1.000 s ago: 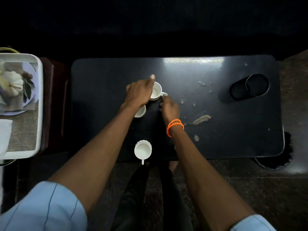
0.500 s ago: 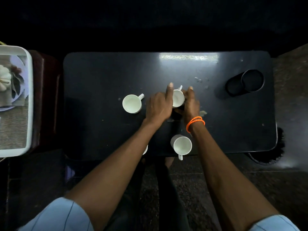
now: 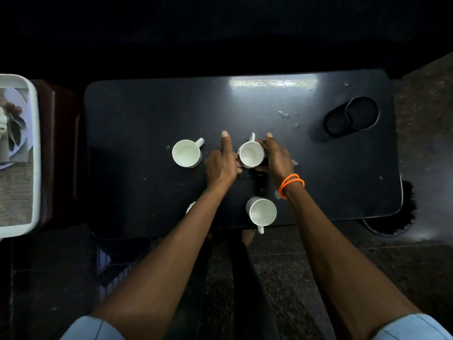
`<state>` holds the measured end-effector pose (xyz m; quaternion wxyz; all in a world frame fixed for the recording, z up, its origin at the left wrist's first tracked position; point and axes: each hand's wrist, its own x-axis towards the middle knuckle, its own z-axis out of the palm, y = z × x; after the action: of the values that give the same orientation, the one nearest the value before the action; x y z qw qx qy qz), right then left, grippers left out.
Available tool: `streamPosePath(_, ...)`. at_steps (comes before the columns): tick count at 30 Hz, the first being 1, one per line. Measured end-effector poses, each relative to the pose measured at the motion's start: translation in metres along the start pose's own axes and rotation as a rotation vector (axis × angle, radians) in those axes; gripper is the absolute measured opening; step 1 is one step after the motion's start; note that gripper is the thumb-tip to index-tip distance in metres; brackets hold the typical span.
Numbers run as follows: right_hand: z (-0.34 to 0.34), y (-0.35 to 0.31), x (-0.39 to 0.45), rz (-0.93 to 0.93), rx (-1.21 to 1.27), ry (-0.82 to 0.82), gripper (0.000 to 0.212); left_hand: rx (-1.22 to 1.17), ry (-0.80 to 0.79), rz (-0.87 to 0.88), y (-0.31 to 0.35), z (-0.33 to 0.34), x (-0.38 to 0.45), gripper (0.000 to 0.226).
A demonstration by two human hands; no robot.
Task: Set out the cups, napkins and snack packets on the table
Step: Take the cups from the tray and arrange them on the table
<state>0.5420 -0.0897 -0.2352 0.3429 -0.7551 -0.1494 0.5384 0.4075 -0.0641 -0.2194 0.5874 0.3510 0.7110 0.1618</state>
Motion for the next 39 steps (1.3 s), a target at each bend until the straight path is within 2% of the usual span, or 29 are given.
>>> streamPosePath(6,-0.003,-0.002,0.004,-0.029,-0.080,-0.004,0.052,0.024,-0.016,-0.002,0.001,0.001,-0.003,0.101)
streamPosePath(13,-0.002,-0.011,0.003,-0.052,-0.154,0.004,0.054,0.025,-0.020,-0.019,0.001,-0.001,-0.005,0.095)
streamPosePath(15,0.001,-0.012,0.000,-0.088,-0.166,0.051,0.054,0.091,-0.069,0.021,0.004,-0.006,-0.006,0.105)
streamPosePath(17,0.005,-0.010,-0.005,-0.286,-0.302,0.271,0.053,0.165,-0.100,0.057,0.005,-0.016,-0.005,0.114)
streamPosePath(19,0.010,-0.006,-0.014,-0.549,-0.464,0.520,0.046,0.153,-0.056,0.123,0.010,-0.030,-0.003,0.098)
streamPosePath(20,0.016,-0.004,-0.020,-0.637,-0.510,0.592,0.039,0.126,-0.036,0.180,0.013,-0.038,-0.002,0.087)
streamPosePath(22,0.033,-0.001,-0.032,-0.798,-0.570,0.608,0.032,0.097,0.034,0.312,0.018,-0.059,0.004,0.068)
streamPosePath(23,0.045,0.000,-0.037,-0.878,-0.587,0.556,0.030,0.148,0.104,0.389,0.021,-0.072,0.007,0.062)
streamPosePath(25,0.071,0.002,-0.046,-0.976,-0.625,0.335,0.029,0.291,0.263,0.518,0.020,-0.097,0.019,0.054)
streamPosePath(26,0.085,0.003,-0.050,-0.945,-0.656,0.198,0.028,0.367,0.293,0.539,0.018,-0.109,0.026,0.049)
streamPosePath(28,0.110,0.006,-0.054,-0.757,-0.665,0.000,0.026,0.522,0.195,0.493,0.011,-0.126,0.038,0.042)
streamPosePath(30,0.126,0.009,-0.053,-0.583,-0.583,-0.046,0.024,0.524,0.030,0.357,0.002,-0.135,0.042,0.038)
streamPosePath(32,0.135,0.007,-0.051,-0.470,-0.452,-0.025,0.024,0.425,-0.056,0.260,-0.005,-0.140,0.041,0.035)
streamPosePath(37,0.137,0.007,-0.041,-0.335,-0.170,-0.125,0.035,0.050,-0.059,0.095,-0.024,-0.139,0.036,0.044)
streamPosePath(39,0.134,0.006,-0.040,-0.264,-0.074,-0.167,0.037,-0.040,-0.052,0.079,-0.030,-0.138,0.031,0.047)
